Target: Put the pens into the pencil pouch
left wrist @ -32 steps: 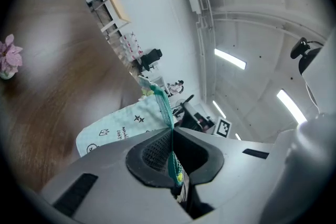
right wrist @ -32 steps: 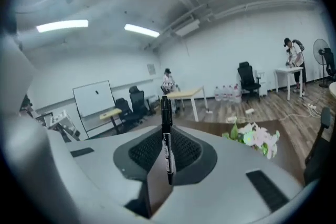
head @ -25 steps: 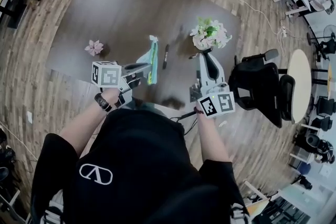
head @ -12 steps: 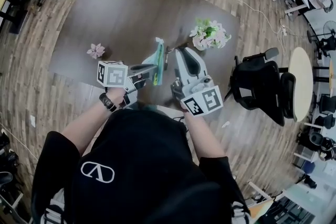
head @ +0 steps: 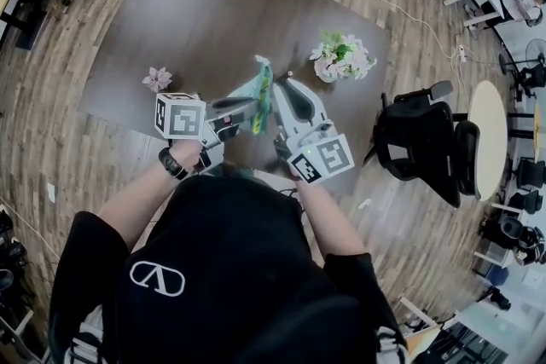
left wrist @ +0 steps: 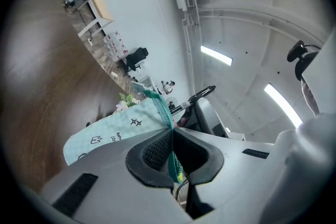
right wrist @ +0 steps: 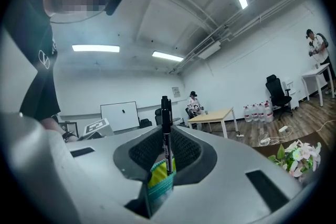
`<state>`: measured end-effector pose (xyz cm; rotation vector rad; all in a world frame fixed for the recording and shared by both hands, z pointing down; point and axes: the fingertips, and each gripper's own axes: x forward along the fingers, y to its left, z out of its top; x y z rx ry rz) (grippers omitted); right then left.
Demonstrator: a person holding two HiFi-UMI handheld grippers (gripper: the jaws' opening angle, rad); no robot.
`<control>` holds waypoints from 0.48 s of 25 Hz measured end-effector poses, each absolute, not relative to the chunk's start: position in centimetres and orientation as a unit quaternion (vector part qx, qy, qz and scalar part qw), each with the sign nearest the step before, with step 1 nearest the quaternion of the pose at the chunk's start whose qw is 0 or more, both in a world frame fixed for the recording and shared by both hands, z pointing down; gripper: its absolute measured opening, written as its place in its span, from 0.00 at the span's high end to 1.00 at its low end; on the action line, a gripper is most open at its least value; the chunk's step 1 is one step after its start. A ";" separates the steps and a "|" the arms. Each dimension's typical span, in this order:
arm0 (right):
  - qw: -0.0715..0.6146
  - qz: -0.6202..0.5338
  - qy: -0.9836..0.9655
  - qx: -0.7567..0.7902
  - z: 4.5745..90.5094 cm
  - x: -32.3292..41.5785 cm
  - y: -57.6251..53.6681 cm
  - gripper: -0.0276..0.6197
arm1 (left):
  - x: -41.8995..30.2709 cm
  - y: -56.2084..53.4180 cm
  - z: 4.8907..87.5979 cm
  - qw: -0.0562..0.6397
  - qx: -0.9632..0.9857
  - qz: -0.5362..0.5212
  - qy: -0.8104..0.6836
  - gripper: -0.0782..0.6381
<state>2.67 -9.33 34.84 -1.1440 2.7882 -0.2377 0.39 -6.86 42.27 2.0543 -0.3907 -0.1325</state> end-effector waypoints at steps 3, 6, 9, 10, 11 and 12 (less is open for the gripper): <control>0.036 -0.093 0.924 -0.369 36.1 2.3 -9.1 0.88 | 0.4 -7.0 41.5 0.493 0.853 -0.063 -0.160 0.87; 0.024 -0.096 0.931 -0.351 36.9 1.8 -8.7 0.78 | 0.4 -7.3 41.1 0.485 0.857 -0.069 -0.161 0.88; 0.032 -0.093 0.934 -0.342 36.4 2.0 -8.4 0.65 | 0.3 -7.6 40.8 0.477 0.860 -0.072 -0.166 0.87; 0.034 -0.093 0.934 -0.343 36.2 2.2 -8.5 0.65 | 0.2 -7.8 40.9 0.477 0.860 -0.072 -0.168 0.87; 0.036 -0.094 0.933 -0.346 36.1 2.5 -8.6 0.65 | 0.2 -7.8 40.9 0.477 0.859 -0.072 -0.170 0.88; 0.039 -0.095 0.931 -0.350 35.9 2.8 -8.7 0.65 | 0.1 -7.9 41.0 0.478 0.859 -0.072 -0.171 0.88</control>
